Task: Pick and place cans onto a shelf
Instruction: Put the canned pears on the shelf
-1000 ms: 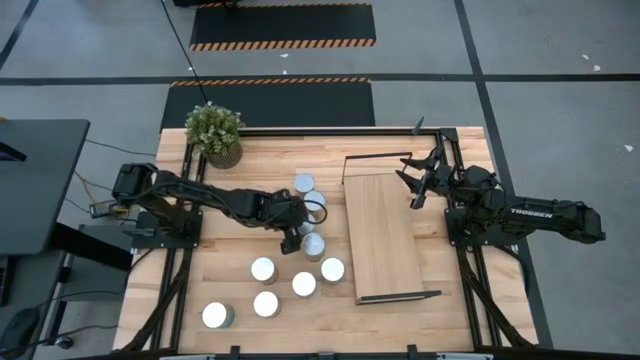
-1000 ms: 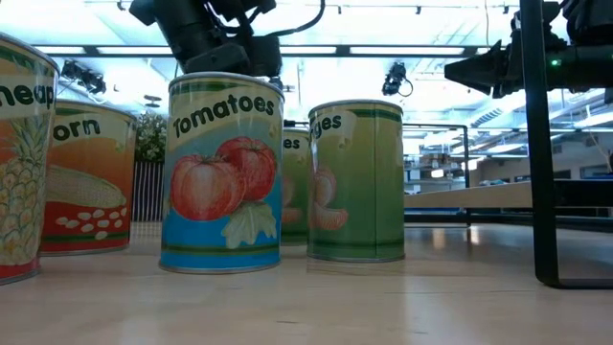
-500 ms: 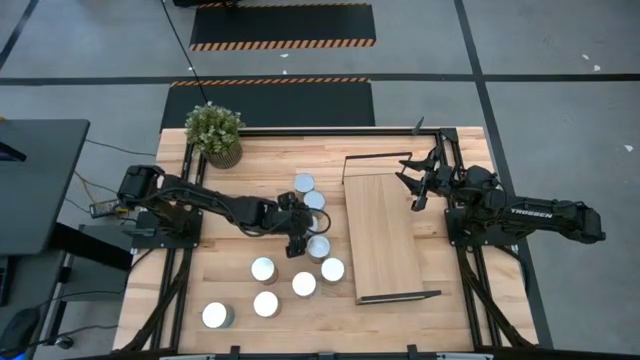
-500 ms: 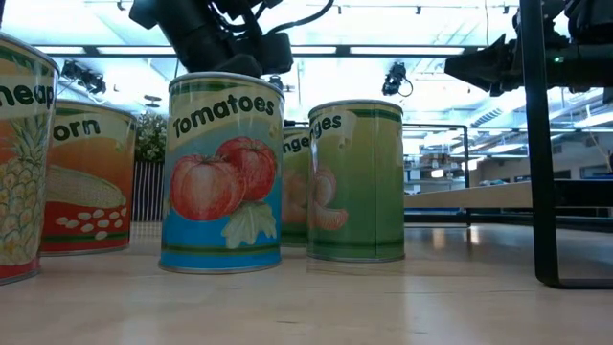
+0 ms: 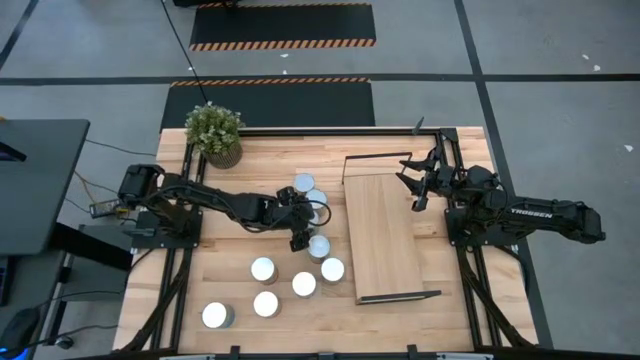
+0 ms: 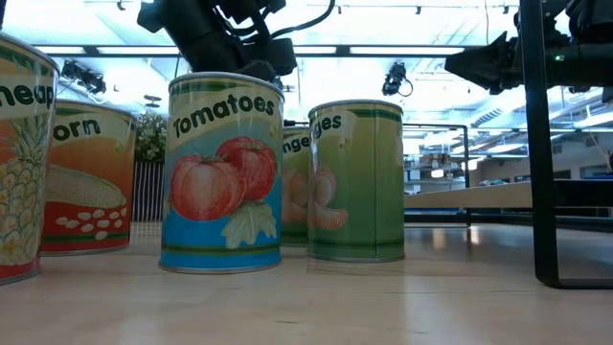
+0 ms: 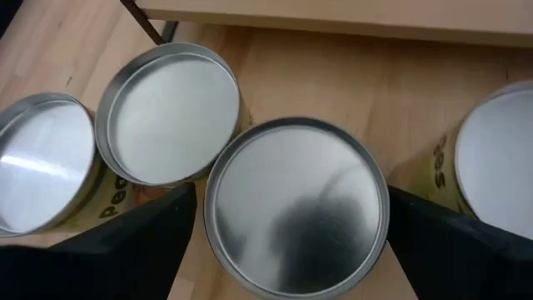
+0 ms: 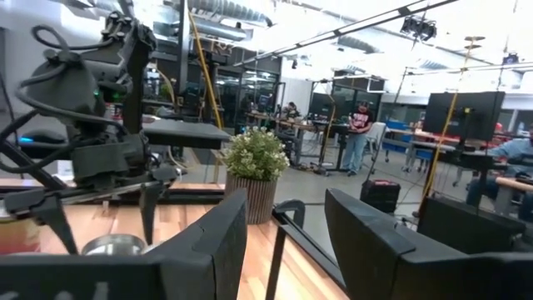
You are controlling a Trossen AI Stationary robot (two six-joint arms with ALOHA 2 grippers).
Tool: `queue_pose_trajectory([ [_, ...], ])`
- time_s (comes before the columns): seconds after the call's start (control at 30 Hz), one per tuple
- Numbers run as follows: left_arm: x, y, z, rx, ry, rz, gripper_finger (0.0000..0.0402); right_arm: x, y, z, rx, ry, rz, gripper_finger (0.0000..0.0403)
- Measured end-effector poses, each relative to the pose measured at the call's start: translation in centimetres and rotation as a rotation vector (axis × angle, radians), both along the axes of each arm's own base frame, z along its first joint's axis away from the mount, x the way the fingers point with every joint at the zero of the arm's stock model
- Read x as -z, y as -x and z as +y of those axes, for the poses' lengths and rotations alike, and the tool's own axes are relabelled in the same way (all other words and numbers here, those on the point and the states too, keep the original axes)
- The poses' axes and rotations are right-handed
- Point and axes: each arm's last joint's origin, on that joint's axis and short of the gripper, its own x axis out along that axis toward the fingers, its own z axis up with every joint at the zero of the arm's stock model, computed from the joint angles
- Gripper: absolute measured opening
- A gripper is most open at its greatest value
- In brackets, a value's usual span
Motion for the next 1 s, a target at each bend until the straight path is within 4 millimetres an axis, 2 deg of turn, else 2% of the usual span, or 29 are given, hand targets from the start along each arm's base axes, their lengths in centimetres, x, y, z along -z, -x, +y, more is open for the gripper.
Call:
queue_pose_trajectory([
  [0.3, 0.0, 0.0, 0.0, -0.017, 0.019, -0.009, 0.0327, 0.1, 0.0, 0.0, -0.016, -0.032, -0.003, 0.0170],
  [0.53, -0.5, 0.2, 0.0, 0.010, 0.073, -0.015, 0.0325, 0.3, -0.1, 0.0, -0.014, -0.034, 0.015, 0.0170],
  [0.83, -3.0, 1.8, 0.6, -0.010, 0.123, -0.036, 0.0324, 0.2, -0.1, 0.0, -0.015, -0.040, 0.011, 0.0170],
  [1.0, -6.1, 1.6, 0.6, -0.005, 0.116, 0.001, 0.0324, 0.5, -0.3, -0.1, -0.017, -0.061, 0.035, 0.0170],
])
